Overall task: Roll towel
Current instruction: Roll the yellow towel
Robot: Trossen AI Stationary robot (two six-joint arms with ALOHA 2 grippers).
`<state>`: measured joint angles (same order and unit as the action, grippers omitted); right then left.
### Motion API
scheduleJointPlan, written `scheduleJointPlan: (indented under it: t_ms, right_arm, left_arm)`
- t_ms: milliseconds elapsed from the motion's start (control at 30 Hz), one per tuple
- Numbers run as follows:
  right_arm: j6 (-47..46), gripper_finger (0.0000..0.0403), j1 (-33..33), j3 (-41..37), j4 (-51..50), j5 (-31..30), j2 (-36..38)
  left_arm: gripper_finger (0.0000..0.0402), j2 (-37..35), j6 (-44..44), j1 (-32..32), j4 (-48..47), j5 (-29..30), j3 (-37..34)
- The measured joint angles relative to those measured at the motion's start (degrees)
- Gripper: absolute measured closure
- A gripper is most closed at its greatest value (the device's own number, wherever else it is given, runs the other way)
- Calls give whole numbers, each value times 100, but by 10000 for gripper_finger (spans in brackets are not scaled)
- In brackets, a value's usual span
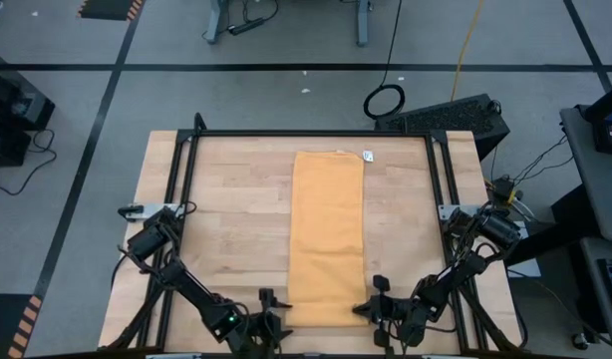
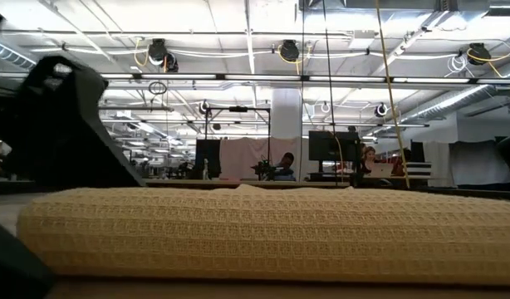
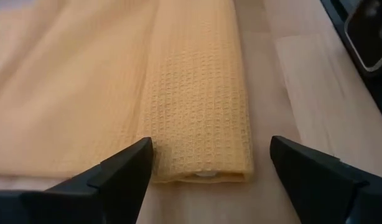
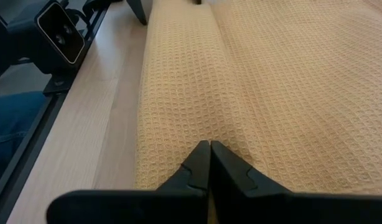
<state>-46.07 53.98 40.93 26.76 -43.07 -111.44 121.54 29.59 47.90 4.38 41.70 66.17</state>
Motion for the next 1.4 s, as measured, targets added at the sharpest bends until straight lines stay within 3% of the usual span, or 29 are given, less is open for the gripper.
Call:
scheduleJointPlan:
  t_ms: [133,433,733,1067,1200,1400]
  right_arm:
    - [0,399,0,0,5,1,0]
    - [471,381,75,-8,20,153,160]
    - [1485,252,441,-7,-180,82,857]
    - [1313,81,593,-4,507,-421,183]
    - [1523,55,549,-4,766,-510,-41]
    - [1895,69,540,55,863,-491,-212]
  left_arm:
    - [85,-32,471,-126,-244,-419,12]
    - [149,-26,690,-131,-307,-511,15]
    - [187,-17,882,-140,-335,-479,7]
    - [194,-13,1045,-140,-349,-465,2]
    - [194,-11,1062,-140,-339,-467,0]
    - [195,-9,1064,-140,-330,-470,-2]
